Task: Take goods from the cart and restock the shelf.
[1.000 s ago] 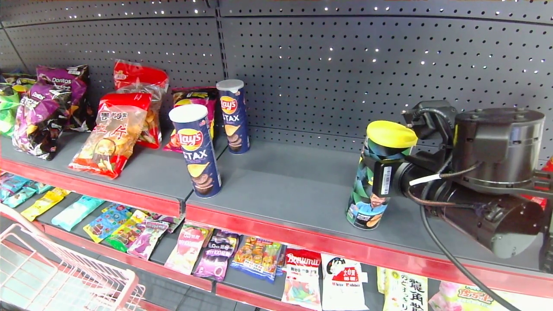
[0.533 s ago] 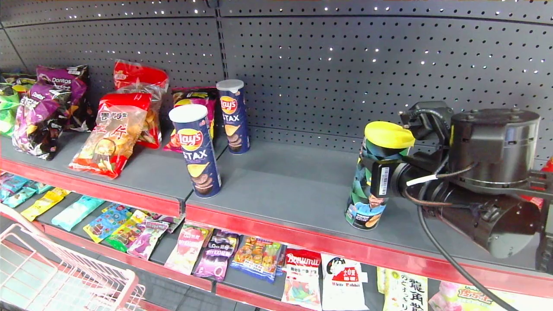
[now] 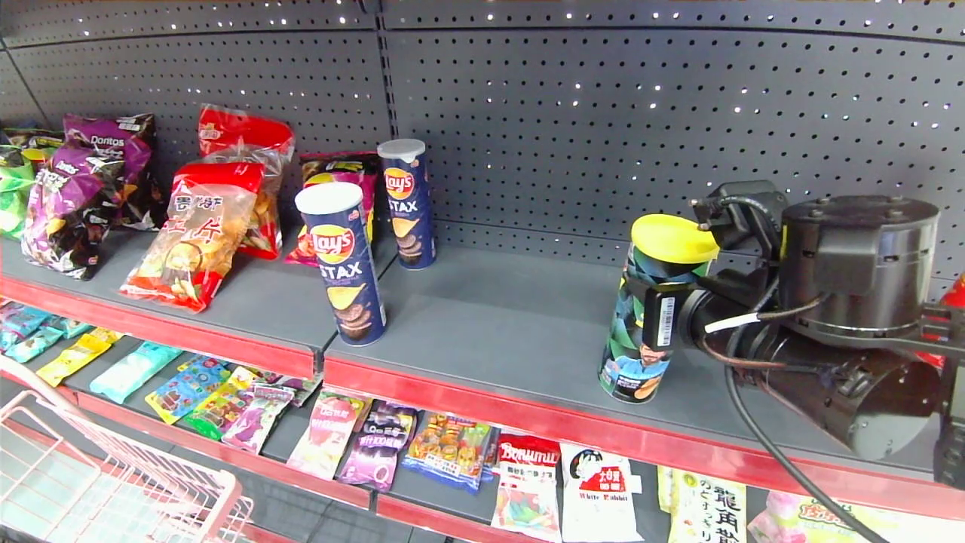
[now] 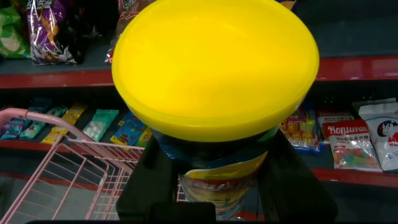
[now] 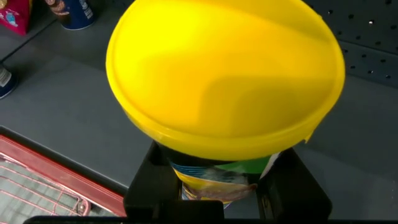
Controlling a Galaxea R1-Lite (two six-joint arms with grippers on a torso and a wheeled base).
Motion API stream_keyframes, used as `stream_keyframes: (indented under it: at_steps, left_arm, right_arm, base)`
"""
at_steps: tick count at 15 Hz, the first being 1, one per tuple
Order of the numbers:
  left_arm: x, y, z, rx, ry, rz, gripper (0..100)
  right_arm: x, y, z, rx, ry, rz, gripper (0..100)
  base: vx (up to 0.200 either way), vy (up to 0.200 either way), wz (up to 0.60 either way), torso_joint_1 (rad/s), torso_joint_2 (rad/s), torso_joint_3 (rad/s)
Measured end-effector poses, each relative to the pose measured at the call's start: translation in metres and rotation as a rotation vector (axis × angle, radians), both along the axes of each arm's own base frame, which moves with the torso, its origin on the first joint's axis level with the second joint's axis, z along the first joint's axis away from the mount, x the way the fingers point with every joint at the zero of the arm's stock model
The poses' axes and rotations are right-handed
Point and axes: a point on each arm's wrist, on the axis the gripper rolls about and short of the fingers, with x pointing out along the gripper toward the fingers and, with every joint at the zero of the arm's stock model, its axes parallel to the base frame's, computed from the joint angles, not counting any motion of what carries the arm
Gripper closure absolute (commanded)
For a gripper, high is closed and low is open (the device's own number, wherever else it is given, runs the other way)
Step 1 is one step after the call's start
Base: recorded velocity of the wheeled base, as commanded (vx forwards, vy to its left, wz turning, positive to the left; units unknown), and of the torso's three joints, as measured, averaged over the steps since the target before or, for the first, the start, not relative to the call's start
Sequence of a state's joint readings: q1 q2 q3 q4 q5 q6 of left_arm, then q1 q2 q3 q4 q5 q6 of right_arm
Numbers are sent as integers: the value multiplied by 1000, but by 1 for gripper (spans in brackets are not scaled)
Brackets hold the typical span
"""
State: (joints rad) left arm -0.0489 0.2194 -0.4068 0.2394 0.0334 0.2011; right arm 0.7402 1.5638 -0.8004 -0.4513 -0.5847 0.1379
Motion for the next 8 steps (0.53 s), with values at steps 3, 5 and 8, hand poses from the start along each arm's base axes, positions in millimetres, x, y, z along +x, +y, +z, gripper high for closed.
stream_keyframes:
  at_steps: [3, 5, 8]
  left_arm:
    - [0, 0, -1, 0, 3, 0, 100]
    - [0, 0, -1, 0, 3, 0, 100]
    - [0, 0, -1, 0, 4, 0, 100]
  right_arm:
    - [-1, -1, -3, -7, 8, 1, 0]
    - [-2, -2, -9, -24, 29, 5, 0]
    - [-1, -1, -8, -20, 24, 3, 0]
  base:
    - [0, 0, 0, 0, 0, 0]
    - [0, 0, 0, 0, 0, 0]
    - [0, 0, 0, 0, 0, 0]
